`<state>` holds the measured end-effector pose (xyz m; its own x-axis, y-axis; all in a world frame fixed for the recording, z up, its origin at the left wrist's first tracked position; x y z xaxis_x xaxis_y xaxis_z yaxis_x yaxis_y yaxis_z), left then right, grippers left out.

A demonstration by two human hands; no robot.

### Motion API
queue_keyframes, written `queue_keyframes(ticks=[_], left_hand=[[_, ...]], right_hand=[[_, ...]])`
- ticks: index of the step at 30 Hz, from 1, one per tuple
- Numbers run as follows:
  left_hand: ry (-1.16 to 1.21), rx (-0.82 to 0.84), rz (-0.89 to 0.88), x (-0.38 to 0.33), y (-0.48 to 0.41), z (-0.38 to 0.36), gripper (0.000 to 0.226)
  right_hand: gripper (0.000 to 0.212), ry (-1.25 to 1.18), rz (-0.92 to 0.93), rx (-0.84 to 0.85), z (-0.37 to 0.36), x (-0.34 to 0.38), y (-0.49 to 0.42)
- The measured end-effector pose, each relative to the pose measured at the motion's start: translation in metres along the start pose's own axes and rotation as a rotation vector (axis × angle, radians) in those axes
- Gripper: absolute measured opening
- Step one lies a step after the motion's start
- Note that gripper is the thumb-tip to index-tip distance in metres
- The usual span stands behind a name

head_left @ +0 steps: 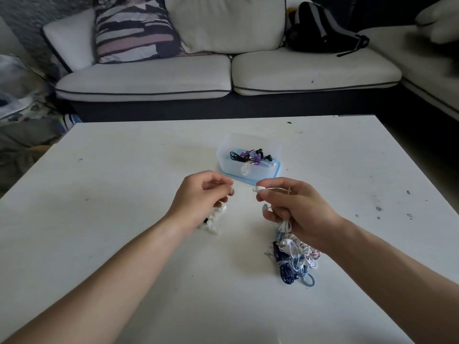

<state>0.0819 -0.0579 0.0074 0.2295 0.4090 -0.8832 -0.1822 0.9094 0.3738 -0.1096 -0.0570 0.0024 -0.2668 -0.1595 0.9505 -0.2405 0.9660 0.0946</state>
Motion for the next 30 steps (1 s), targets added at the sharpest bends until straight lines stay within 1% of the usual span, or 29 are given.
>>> queue_keyframes(ticks=[2,4,6,8,12,22,30], left_hand=[[0.246,0.131,0.086,0.001,0.018,-0.003,0.011],[0.448,0.226,0.149,0.001,0.031,-0.007,0.014],[0.563,0.275,0.191,0.001,0.038,-0.011,0.018],[0.619,0.298,0.211,0.001,0.042,-0.013,0.019],[0.635,0.315,0.204,-0.002,0.044,-0.012,0.019],[0.57,0.324,0.149,-0.003,0.04,-0.011,0.02],[0.449,0.291,0.108,-0.005,0.042,-0.009,0.016]], right_hand=[[0.008,0.029,0.022,0.012,-0.005,0.004,0.004],[0.006,0.054,0.047,0.021,-0.011,0.007,0.008],[0.006,0.082,0.075,0.035,-0.017,0.009,0.011],[0.007,0.123,0.112,0.055,-0.02,0.011,0.014],[0.006,0.142,0.163,0.056,-0.021,0.013,0.016],[0.012,0.16,0.159,0.032,-0.018,0.011,0.015],[0.012,0.178,0.147,0.035,-0.019,0.014,0.017]])
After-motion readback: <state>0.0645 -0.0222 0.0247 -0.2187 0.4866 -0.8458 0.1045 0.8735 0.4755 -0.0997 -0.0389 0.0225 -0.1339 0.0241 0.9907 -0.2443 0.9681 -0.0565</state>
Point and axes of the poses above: each hand's wrist, its own y-axis away from the middle knuckle, its own z-axis out of the back of the hand, x = y × z, the point moved 5 cm from there along -y, towards the middle knuckle, and after that the axes turned 13 degrees about z, right-handed, at the moved point
